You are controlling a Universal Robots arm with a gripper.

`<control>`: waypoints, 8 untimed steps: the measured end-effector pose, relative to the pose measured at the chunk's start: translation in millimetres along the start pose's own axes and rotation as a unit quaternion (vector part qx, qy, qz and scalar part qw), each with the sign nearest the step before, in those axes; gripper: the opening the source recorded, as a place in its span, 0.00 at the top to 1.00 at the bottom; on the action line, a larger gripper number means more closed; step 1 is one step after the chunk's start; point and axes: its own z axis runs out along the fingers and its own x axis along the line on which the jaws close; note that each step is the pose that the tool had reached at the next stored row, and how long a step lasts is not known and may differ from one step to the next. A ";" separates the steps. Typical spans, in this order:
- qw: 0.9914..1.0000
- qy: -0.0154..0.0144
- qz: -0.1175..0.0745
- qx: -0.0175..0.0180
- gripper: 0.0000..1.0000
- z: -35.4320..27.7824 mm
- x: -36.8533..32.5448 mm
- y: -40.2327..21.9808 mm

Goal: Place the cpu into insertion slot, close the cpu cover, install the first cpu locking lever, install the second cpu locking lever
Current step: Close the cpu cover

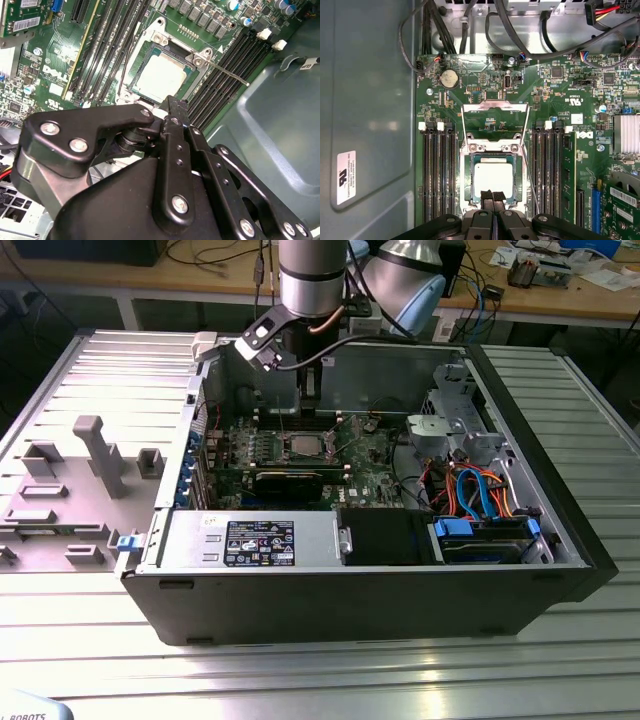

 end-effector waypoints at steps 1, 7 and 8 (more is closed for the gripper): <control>1.000 0.000 0.000 0.000 0.89 -0.1 0.0 0.0; 1.000 0.000 0.000 0.000 0.89 -0.3 0.0 0.4; 1.000 0.000 0.000 0.000 0.89 -0.3 0.0 0.5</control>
